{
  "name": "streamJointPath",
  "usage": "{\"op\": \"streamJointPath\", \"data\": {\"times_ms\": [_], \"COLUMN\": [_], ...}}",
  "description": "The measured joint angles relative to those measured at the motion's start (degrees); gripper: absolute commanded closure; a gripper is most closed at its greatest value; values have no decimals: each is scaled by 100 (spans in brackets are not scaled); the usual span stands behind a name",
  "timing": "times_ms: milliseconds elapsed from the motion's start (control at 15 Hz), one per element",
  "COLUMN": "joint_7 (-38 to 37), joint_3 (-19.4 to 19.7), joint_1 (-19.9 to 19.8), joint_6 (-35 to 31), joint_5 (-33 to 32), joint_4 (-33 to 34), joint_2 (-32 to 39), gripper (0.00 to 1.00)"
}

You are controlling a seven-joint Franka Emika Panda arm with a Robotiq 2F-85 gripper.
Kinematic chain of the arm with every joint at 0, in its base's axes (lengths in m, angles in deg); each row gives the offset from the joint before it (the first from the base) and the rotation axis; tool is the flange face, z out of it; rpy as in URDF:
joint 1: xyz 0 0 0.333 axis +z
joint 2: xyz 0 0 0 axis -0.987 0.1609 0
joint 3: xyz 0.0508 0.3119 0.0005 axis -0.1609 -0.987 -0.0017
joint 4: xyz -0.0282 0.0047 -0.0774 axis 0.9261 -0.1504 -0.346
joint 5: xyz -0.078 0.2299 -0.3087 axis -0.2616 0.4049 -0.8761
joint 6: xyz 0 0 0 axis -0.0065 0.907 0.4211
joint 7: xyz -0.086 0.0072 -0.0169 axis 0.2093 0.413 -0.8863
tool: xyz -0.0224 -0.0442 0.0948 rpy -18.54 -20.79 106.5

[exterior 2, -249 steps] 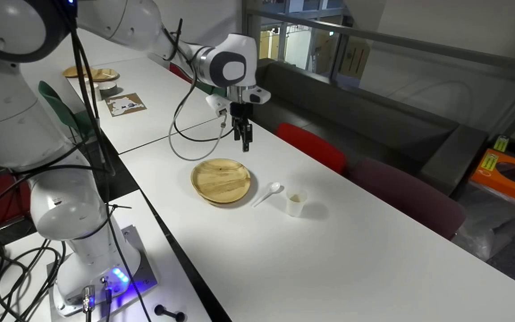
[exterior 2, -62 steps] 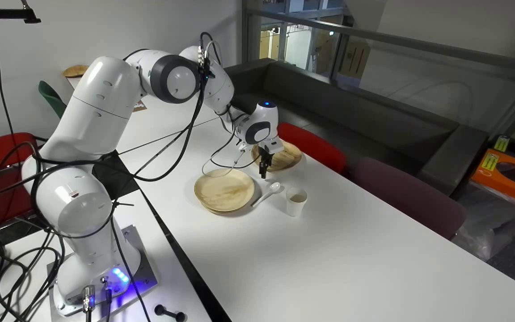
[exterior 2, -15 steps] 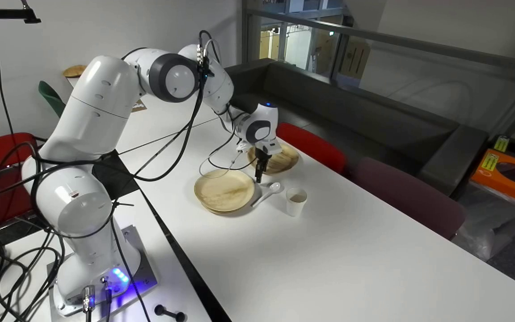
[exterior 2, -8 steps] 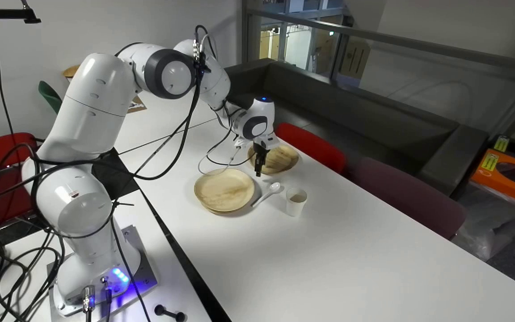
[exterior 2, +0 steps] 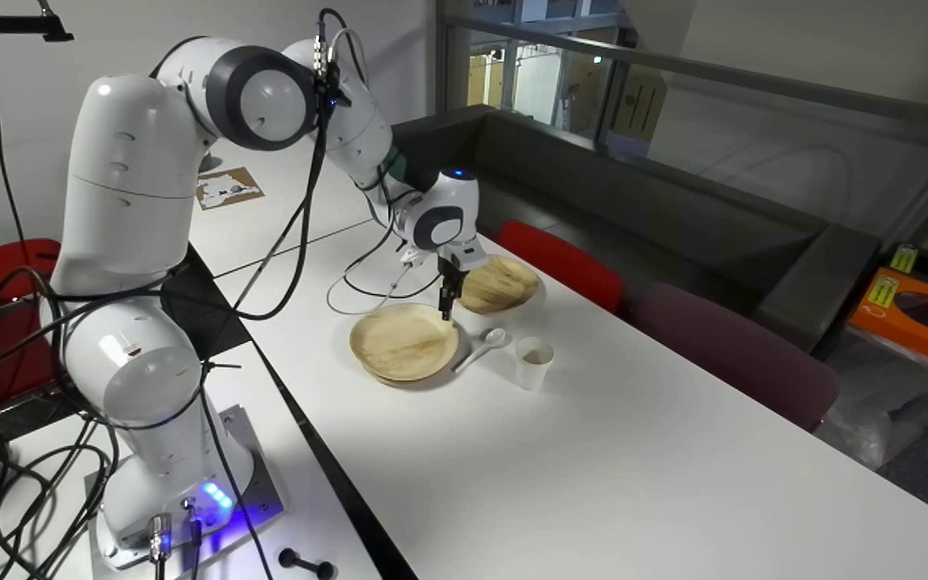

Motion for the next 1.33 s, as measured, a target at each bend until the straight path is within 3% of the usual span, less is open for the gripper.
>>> {"op": "streamJointPath", "data": {"times_ms": [267,467,1067,1133,1200,1333], "joint_7": [-112,-541,-1897,-1996,-2077,-2204], "joint_3": [0,1,174,210,242,317], "joint_1": [-72,-151,-198,-189,-181,-136], "joint_6": [-436,-1006,-1934,-1942,-1942,-1942], "joint_5": [80,224,344,344,342,341], "joint_4": [-1041,-1468,-1583,-1573,-1557,-1532], "joint_2": [-795,-1019,-547,-491,-437,-352], "gripper": [0,0,0,8,26,40]}}
